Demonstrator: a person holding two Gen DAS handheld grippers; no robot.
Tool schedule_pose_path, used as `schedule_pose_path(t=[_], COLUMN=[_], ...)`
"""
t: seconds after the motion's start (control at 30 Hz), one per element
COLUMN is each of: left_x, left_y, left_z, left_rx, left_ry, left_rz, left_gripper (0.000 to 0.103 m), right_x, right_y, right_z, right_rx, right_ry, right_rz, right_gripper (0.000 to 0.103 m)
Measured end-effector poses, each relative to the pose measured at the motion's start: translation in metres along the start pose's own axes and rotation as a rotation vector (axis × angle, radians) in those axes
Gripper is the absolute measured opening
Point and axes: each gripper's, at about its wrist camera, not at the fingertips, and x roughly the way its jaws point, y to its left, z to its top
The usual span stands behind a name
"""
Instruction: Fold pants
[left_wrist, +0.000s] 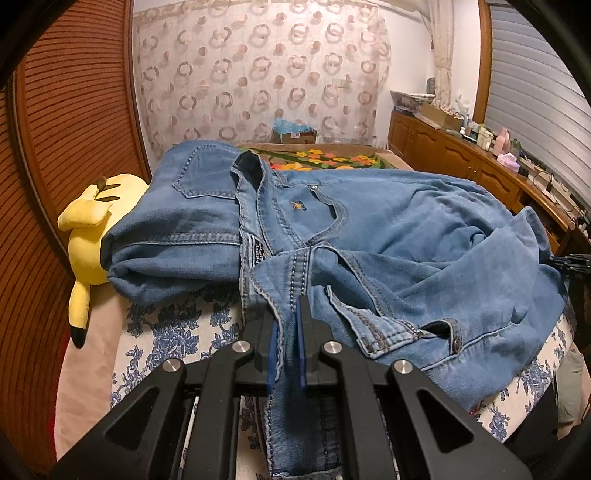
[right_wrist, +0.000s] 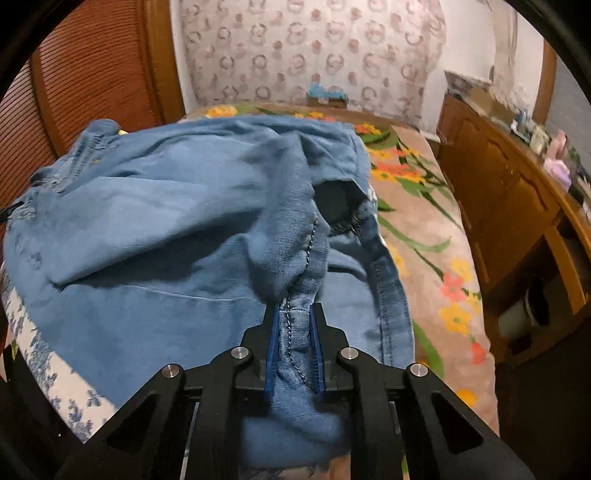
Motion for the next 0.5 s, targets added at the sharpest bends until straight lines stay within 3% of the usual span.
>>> schedule_pose_path(t=[0.27,0.5], left_x=[-0.019,-0.036], left_y=[0.003,0.005], left_z=[0.001,-0.015], left_rx=[-0.019,-0.032], left_ry=[-0.027,-0.013], left_rz=[-0.025,-0.060], left_gripper=[0.019,0.030], right_x=[-0.044,-0.045], right_y=[-0.004,0.001], right_z=[0.004,-0.001], right_rx=[0.028,0.011], right_ry=[-0.151,-0.157], right_rz=[-0.066,-0.099], right_gripper=[0.015,0.015])
